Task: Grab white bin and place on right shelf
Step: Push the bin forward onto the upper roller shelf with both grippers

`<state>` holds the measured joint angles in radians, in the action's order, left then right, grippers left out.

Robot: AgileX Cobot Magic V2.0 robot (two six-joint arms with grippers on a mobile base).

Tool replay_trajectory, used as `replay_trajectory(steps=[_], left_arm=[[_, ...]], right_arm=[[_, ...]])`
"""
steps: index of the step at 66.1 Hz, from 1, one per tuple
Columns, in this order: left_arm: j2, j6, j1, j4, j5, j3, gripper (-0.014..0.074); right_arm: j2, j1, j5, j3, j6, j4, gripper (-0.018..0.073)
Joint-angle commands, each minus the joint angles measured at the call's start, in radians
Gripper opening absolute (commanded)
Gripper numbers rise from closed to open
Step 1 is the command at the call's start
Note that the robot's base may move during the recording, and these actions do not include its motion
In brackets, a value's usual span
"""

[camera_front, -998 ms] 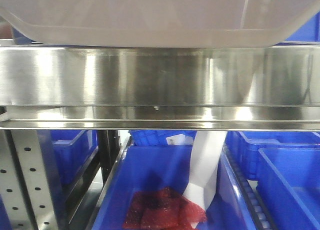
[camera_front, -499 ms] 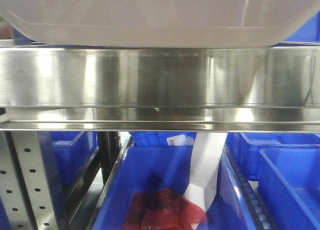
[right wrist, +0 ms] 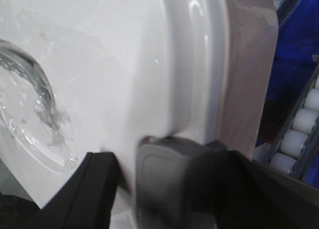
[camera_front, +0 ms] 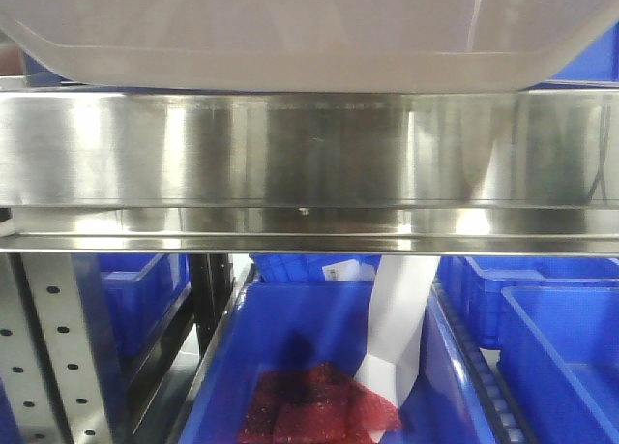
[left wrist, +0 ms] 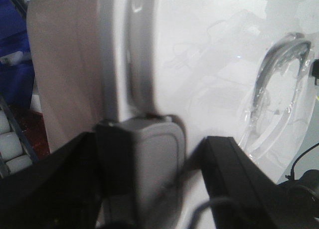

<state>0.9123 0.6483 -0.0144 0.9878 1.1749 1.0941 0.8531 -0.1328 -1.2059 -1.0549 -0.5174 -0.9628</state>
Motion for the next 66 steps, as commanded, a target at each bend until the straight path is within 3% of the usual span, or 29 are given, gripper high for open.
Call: replay_trajectory(steps=[1, 25, 36, 51, 60, 66], left_arm=[[-0.011, 0.014, -0.019, 0.219, 0.049, 0.037, 0.0274], [-0.007, 0.014, -0.019, 0.231, -0.015, 0.037, 0.0274], [0.066, 0.014, -0.019, 0.372, -0.041, 0.037, 0.0274], [0.199, 0.022, -0.019, 0.459, -0.063, 0.037, 0.0274], [0.262, 0.147, -0.019, 0.567, -0.091, 0.037, 0.0274], [0.292, 0.183, -0.019, 0.599, -0.112, 0.037, 0.0274]], right_arm=[[-0.008, 0.008, -0.032, -0.037, -0.008, -0.195, 0.0438], [-0.006, 0.008, 0.06, -0.037, -0.008, -0.226, 0.0438], [0.04, 0.008, 0.073, -0.069, -0.008, -0.283, 0.0438], [0.176, 0.008, 0.12, -0.171, -0.008, -0.307, 0.0438], [0.267, 0.008, 0.12, -0.207, -0.011, -0.317, 0.0438], [0.314, 0.008, 0.12, -0.213, -0.017, -0.318, 0.0438]])
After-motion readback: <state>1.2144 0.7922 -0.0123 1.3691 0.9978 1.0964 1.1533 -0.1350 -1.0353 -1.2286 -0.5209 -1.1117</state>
